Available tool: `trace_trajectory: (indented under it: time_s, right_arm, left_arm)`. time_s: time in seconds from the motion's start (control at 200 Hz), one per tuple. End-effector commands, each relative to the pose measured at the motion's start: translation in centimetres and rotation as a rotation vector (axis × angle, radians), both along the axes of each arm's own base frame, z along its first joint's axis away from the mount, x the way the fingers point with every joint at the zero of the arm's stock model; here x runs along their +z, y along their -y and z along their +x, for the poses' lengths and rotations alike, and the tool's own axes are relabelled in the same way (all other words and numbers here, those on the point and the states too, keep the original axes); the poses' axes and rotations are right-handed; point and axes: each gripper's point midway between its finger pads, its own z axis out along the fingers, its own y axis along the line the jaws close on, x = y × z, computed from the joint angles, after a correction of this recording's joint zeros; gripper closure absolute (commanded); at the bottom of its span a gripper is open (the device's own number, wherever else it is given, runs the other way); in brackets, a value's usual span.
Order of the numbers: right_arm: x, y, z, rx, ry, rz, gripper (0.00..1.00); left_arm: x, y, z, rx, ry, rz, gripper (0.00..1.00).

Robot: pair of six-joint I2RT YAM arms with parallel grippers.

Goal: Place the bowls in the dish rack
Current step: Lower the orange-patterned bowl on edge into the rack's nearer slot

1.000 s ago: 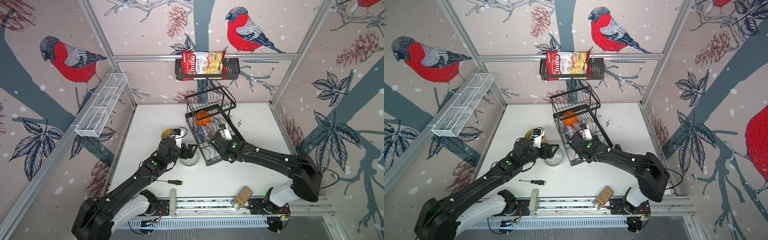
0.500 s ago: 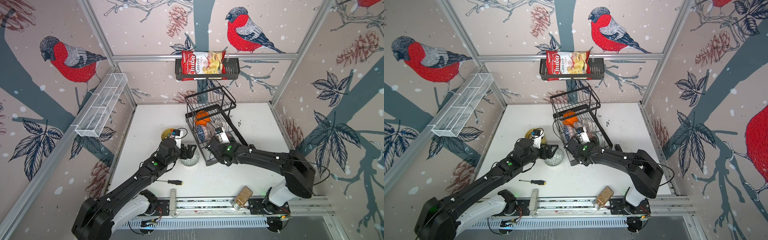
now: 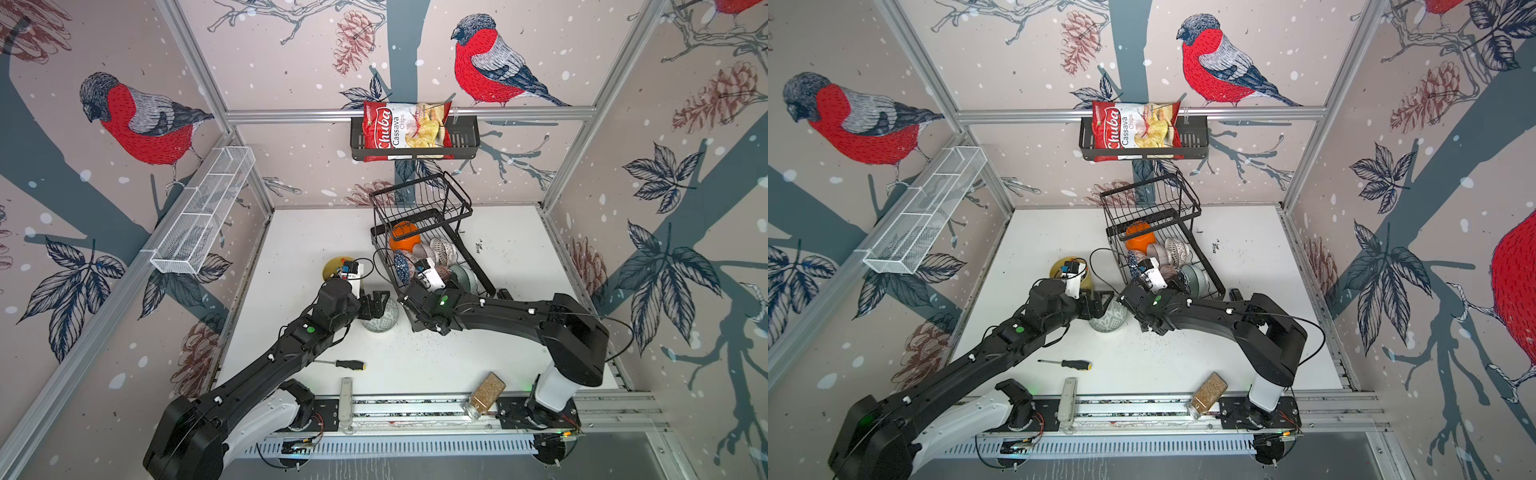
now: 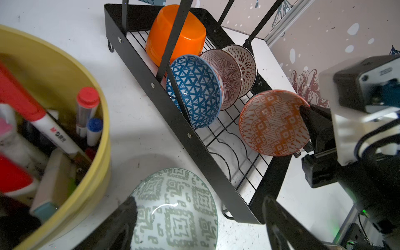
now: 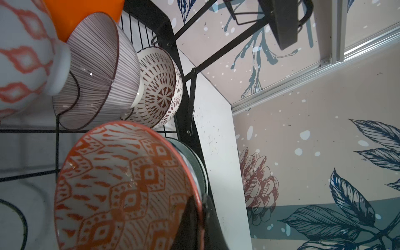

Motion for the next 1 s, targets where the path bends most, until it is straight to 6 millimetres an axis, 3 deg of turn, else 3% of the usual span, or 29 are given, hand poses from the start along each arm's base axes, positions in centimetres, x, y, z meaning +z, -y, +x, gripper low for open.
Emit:
trace_trajectory:
  time_s: [0.0, 0.991]
  right_arm:
    - [1.6, -0.3, 0.5, -0.002, 0.068, -0.030, 1.00]
    - [-1.9, 0.6, 0.9, -0.023, 0.038, -0.252, 1.00]
  left_arm:
    - [0.9, 0.0, 0.8, 0.012, 0.055, -0.012, 0.10]
    - [0.8, -0.4, 0.9, 0.019, 0.086, -0.024, 0.09]
